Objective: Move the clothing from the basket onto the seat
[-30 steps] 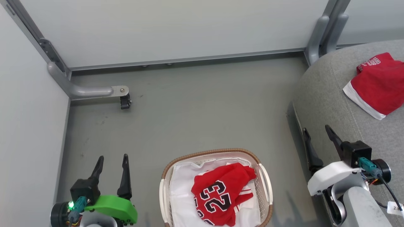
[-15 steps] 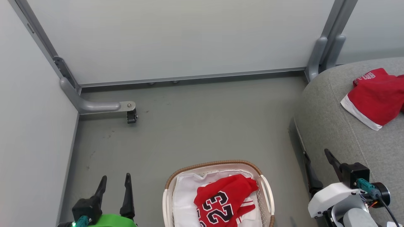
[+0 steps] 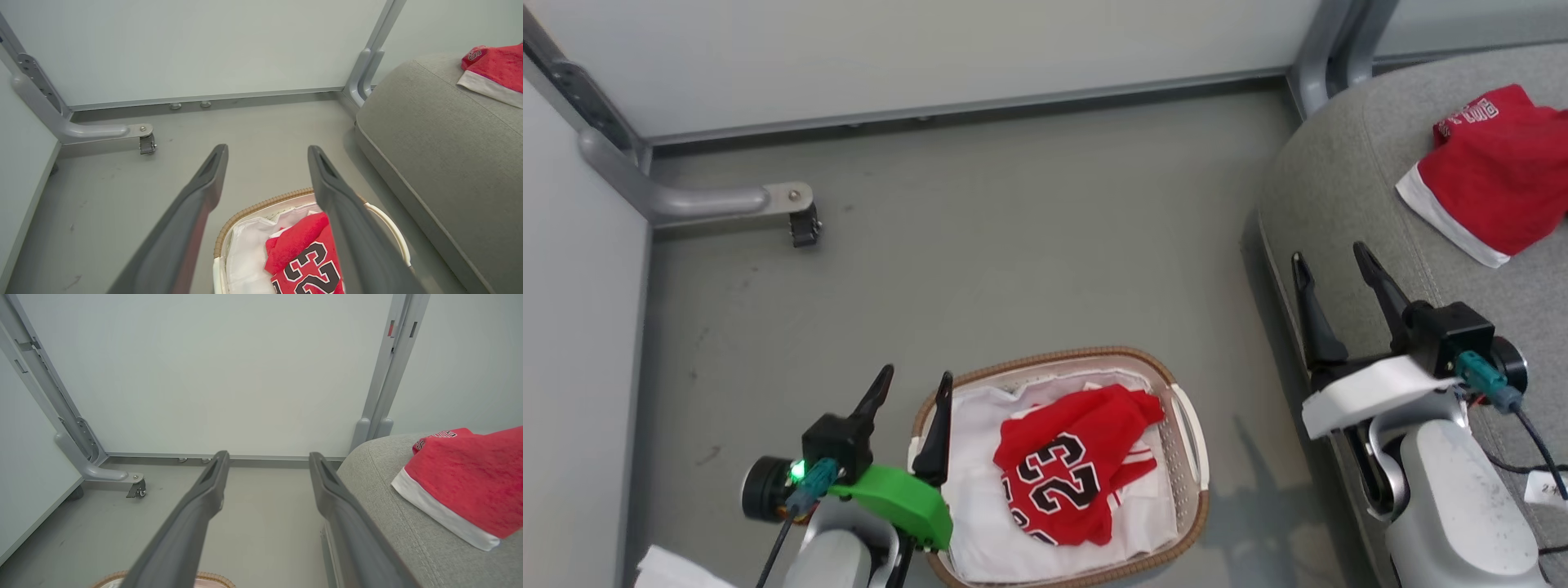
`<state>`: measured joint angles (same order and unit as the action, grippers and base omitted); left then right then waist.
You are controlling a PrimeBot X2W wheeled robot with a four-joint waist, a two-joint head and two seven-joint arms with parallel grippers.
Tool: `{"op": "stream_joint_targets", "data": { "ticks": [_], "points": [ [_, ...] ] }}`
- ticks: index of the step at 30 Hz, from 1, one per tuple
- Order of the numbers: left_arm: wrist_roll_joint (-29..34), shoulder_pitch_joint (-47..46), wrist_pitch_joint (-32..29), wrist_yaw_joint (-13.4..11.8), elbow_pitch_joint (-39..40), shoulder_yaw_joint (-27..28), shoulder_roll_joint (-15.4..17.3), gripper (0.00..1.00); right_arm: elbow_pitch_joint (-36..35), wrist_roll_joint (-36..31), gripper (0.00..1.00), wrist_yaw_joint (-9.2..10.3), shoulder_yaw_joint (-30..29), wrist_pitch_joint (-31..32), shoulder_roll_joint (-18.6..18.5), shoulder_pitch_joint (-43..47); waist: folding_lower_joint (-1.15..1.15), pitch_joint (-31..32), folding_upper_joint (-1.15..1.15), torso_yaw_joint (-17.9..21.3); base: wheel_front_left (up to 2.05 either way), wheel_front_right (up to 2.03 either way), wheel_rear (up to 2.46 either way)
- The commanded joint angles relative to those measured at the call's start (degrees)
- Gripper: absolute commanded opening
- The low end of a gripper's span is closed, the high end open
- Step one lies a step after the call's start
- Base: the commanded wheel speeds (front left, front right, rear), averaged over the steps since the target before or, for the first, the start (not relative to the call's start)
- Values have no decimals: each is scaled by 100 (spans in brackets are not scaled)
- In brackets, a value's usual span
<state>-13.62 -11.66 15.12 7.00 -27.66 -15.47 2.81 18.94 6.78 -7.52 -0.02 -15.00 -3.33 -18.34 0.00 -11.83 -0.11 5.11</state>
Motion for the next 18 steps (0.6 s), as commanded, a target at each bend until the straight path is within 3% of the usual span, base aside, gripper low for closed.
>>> {"op": "stream_joint_targets", "data": {
  "ticks": [1, 11, 18],
  "points": [
    [36, -337, 5, 26, -120, -101, 23, 100, -78, 49, 100, 6, 11, -26, 6, -172, 0, -829, 11, 496, 0, 0, 0],
    [124, -1839, 5, 54, -1403, -1318, 99, 100, -533, 343, 100, 6, 249, -27, 39, -823, 0, -2102, 11, 1117, 0, 0, 0],
    [-249, -2686, 5, 55, -2317, -2211, 179, 100, -763, 593, 100, 6, 337, -27, 41, -1083, 0, -2822, 11, 1390, 0, 0, 0]
  ]
}}
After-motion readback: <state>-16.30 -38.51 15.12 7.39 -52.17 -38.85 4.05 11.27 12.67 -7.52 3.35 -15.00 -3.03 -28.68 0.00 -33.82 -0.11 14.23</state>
